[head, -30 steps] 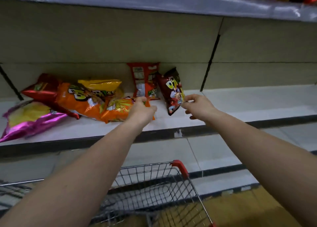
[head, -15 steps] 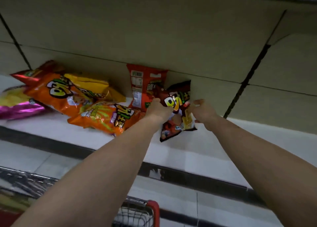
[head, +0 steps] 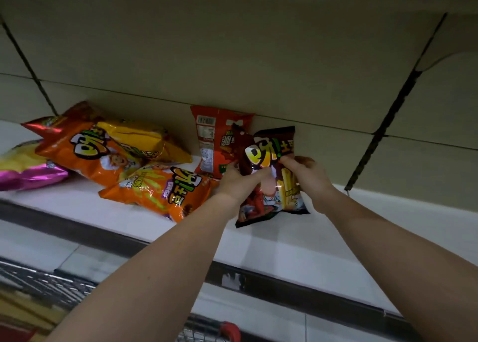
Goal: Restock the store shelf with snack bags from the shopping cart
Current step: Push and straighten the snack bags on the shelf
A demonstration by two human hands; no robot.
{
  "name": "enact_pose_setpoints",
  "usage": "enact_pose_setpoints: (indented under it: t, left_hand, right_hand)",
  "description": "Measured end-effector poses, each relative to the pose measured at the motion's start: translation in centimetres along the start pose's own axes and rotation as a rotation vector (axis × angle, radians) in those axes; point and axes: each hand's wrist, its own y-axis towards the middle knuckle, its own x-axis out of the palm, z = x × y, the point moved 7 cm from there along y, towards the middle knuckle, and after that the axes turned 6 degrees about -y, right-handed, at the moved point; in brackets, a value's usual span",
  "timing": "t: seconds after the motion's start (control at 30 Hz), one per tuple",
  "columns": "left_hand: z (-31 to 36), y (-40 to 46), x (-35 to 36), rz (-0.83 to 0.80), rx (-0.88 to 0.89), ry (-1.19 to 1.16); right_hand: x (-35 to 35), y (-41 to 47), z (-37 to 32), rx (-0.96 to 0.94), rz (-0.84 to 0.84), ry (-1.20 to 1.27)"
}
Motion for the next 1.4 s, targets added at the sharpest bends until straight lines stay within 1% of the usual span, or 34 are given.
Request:
enact_pose_setpoints:
  t: [0.07, 0.13, 0.2, 0.27, 0.33, 0.43, 0.47, 0.57, 0.67, 0.77, 0.87, 0.93, 1.0, 1.1, 1.23, 1.3, 1.33, 1.4]
  left_hand:
    - [0.8, -0.6, -1.2, 0.037, 0.034, 0.009]
    - [1.9, -1.2, -2.7, 0.059, 0.08, 0.055]
    - [3.1, -2.0, -4.8, 0.1, 0.109, 0.044]
    - [4.1, -2.6, -7.3, 0.146, 0.125, 0.028]
    - [4.7, -3.1, -9.8, 0.183, 0.145, 0.017]
    - [4.8, -3.4, -12.9, 0.231, 0.128, -0.007]
    - [4.8, -3.5, -13.8, 0.25, 0.123, -0.011]
    - [4.5, -3.5, -15.9, 0.303, 0.127, -0.026]
    - [4.2, -3.5, -17.2, 0.303, 0.145, -0.041]
    - [4.0, -3.5, -18.0, 0.309, 0.16, -0.03]
    - [4.3, -3.7, -18.2, 0.311, 0.176, 0.005]
    - [4.6, -3.6, -18.4, 0.314, 0.175, 0.017]
    - [4.9, -3.5, -18.5, 0.314, 0.147, 0.015]
    - [4.9, -3.1, -18.2, 0.279, 0.129, 0.021]
    - [4.9, -2.8, -17.8, 0.265, 0.108, 0.075]
    - [4.6, -2.7, -17.3, 0.247, 0.087, 0.11]
    - [4.5, -2.6, -17.0, 0.237, 0.078, 0.128]
    - [4.1, -2.5, -16.3, 0.216, 0.069, 0.16]
  right_hand:
    - [0.4, -0.5, -1.1, -0.037, 0.005, 0.058]
    - [1.6, -1.1, -2.3, -0.063, -0.029, 0.12]
    - [3.4, -1.6, -3.6, -0.072, -0.078, 0.169]
    - [5.2, -1.5, -4.7, -0.086, -0.121, 0.137]
    - [6.5, -0.9, -5.9, -0.15, -0.082, -0.001]
    - [7.4, 0.3, -8.9, -0.323, 0.111, -0.43]
    - [7.8, 0.6, -9.9, -0.368, 0.141, -0.517]
    - [9.5, 2.2, -11.4, -0.439, 0.105, -0.581]
    - [11.2, 3.8, -11.6, -0.476, 0.024, -0.68]
    - [11.6, 5.0, -11.3, -0.466, -0.014, -0.893]
    - [11.5, 5.0, -10.4, -0.362, -0.086, -1.031]
    - [11.9, 4.3, -10.1, -0.371, -0.096, -1.265]
    - [12.1, 3.4, -10.1, -0.412, -0.097, -1.398]
    - [11.1, 1.8, -9.9, -0.483, -0.063, -1.354]
    - [7.9, -1.0, -6.8, -0.518, 0.028, -1.293]
    - [7.2, -3.1, -4.5, -0.632, 0.066, -1.37]
    - [6.8, -3.8, -3.5, -0.676, 0.088, -1.371]
    - [6.8, -5.1, -1.4, -0.7, 0.035, -1.382]
